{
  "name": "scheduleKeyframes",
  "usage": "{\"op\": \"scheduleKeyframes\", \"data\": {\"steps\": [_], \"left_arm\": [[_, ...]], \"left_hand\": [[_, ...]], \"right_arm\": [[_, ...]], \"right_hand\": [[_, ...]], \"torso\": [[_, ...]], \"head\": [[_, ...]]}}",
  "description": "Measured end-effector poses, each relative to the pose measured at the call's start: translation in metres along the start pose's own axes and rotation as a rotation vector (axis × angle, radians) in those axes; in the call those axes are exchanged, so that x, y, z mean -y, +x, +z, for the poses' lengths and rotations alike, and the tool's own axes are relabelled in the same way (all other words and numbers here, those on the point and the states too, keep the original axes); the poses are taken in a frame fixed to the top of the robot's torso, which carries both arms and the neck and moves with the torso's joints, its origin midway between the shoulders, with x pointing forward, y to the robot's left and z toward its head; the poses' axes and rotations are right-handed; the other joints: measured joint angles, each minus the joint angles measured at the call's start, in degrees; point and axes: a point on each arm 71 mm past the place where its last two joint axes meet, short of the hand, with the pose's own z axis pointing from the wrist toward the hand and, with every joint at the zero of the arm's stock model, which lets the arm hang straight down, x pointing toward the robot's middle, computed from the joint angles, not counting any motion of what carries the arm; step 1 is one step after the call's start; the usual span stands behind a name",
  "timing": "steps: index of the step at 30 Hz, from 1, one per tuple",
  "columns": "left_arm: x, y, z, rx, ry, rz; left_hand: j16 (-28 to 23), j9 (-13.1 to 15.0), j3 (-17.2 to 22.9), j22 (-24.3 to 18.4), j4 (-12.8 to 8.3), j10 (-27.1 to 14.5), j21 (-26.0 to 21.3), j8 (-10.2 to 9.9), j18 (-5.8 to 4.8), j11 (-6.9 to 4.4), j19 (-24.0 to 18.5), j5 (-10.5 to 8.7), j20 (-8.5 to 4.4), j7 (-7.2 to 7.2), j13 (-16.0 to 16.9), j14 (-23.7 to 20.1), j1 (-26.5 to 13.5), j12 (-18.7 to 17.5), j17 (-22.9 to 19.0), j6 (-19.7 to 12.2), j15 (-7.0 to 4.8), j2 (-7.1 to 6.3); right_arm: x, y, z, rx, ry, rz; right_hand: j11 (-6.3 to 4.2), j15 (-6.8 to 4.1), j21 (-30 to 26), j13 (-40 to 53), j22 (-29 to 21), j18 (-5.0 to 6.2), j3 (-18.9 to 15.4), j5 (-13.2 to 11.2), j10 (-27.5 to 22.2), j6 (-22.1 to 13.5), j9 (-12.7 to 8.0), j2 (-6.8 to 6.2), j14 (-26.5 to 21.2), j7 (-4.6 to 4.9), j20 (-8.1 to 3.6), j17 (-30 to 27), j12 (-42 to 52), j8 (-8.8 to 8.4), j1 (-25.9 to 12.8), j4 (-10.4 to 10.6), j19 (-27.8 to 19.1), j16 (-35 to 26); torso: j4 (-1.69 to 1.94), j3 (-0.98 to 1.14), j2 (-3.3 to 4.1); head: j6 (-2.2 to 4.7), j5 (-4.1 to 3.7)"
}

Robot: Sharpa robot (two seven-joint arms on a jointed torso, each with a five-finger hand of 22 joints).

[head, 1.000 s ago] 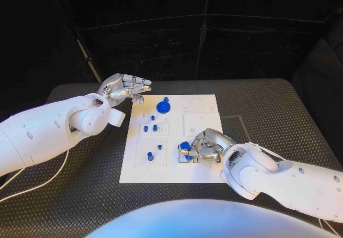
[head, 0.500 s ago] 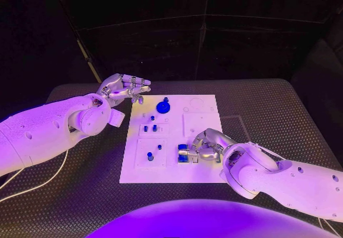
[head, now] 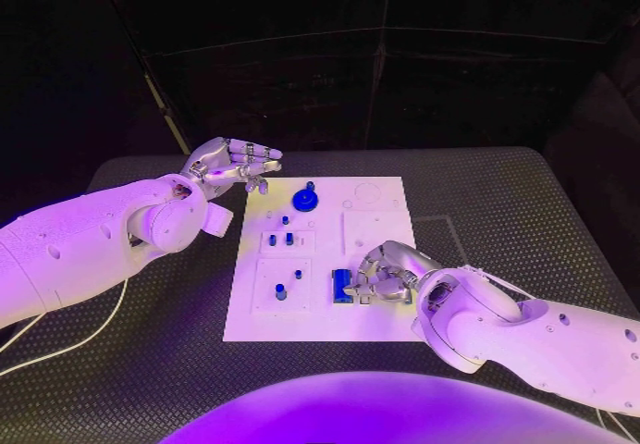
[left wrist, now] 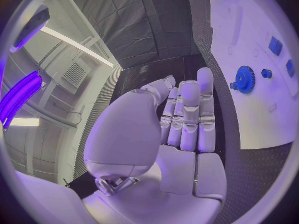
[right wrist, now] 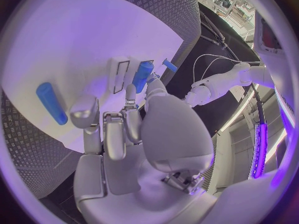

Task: Assemble the parts on the task board

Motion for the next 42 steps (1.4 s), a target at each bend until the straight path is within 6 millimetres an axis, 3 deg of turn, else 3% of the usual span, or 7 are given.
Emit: {"op": "scheduleKeyframes", "data": {"steps": [4, 12, 23, 32, 42], "left_arm": [[0.0, 0.0, 0.0, 0.0, 0.0, 0.0], [0.0, -0.001, 0.0, 0.002, -0.001, 0.001], [-0.001, -0.002, 0.0, 0.004, -0.002, 0.001], [-0.002, -0.002, 0.0, 0.005, -0.004, 0.001], [-0.002, -0.002, 0.0, 0.004, -0.005, 0.0]], "left_hand": [[0.0, 0.0, 0.0, 0.0, 0.0, 0.0, 0.0, 0.0, -0.01, 0.0, 0.0, 0.0, 0.0, 0.0, 0.0, 0.0, 0.0, 0.0, 0.0, 0.0, 0.0, 0.0], [0.0, 0.0, 0.0, 0.0, 0.0, 0.0, 0.0, 0.0, 0.0, 0.0, 0.0, 0.0, 0.0, 0.0, 0.0, 0.0, 0.0, 0.0, 0.0, 0.0, 0.0, 0.0], [0.0, 0.0, 0.0, 0.0, 0.0, 0.0, 0.0, 0.0, -0.01, 0.0, 0.0, 0.0, 0.0, 0.0, 0.0, 0.0, 0.0, 0.0, 0.0, 0.0, 0.0, 0.0], [0.0, 0.0, 0.0, 0.0, 0.0, 0.0, 0.0, 0.0, 0.0, 0.0, 0.0, 0.0, 0.0, 0.0, 0.0, 0.0, 0.0, 0.0, -0.1, 0.0, 0.0, 0.0], [0.0, 0.0, 0.0, 0.0, 0.0, 0.0, 0.0, 0.0, -0.01, 0.0, 0.0, 0.0, 0.0, -0.01, 0.0, 0.0, 0.0, 0.0, -0.1, 0.0, 0.0, 0.0]], "right_arm": [[0.003, -0.003, -0.003, 0.01, -0.003, -0.008], [0.017, -0.021, -0.019, 0.065, -0.025, -0.002], [0.061, -0.053, -0.041, 0.123, 0.049, -0.04], [0.069, -0.054, -0.037, 0.116, 0.066, -0.101], [0.07, -0.031, -0.03, 0.047, 0.087, -0.159]], "right_hand": [[0.0, 0.0, 0.0, 0.0, 0.0, 0.0, -0.4, 1.3, 0.0, 0.0, 0.1, 0.2, 0.0, 0.0, 0.0, 0.0, 0.0, -0.36, 0.2, 0.4, 0.0, 0.0], [0.0, 0.0, 0.0, 0.0, 0.2, 0.0, -3.3, 2.9, 0.0, -0.5, -0.2, 1.08, 0.0, 0.53, 0.0, 0.0, -0.1, -2.24, -3.8, 4.0, 0.0, 0.0], [0.63, 0.22, -0.4, 0.0, -0.6, 0.0, -3.6, 3.8, -0.6, -1.1, -1.7, 1.27, -0.2, 1.14, 0.21, 0.0, -1.7, -4.58, -3.6, 4.3, -0.2, -0.1], [0.72, 0.22, -0.7, -0.5, -0.9, 0.0, -3.8, 4.8, -0.7, -0.7, -2.2, 2.01, -0.2, 1.16, 0.41, 0.0, -2.2, -4.82, -2.8, 4.1, -0.4, -0.3], [0.51, 0.22, -0.9, -0.7, -1.1, 0.0, -4.0, 4.9, -0.9, 0.0, -2.3, 1.7, -0.2, 0.84, 0.41, 0.0, -2.4, -4.82, -2.5, 4.0, -0.4, -0.5]], "torso": [[0.0, 0.01, 0.0], [-0.13, 0.05, -0.06], [-0.4, -0.08, -0.14], [-1.57, -0.07, -0.35], [-1.69, -0.04, -0.44]], "head": [[0.0, -0.07], [0.0, -0.61], [-0.01, -2.21], [-0.01, -2.1], [-0.01, -1.87]]}}
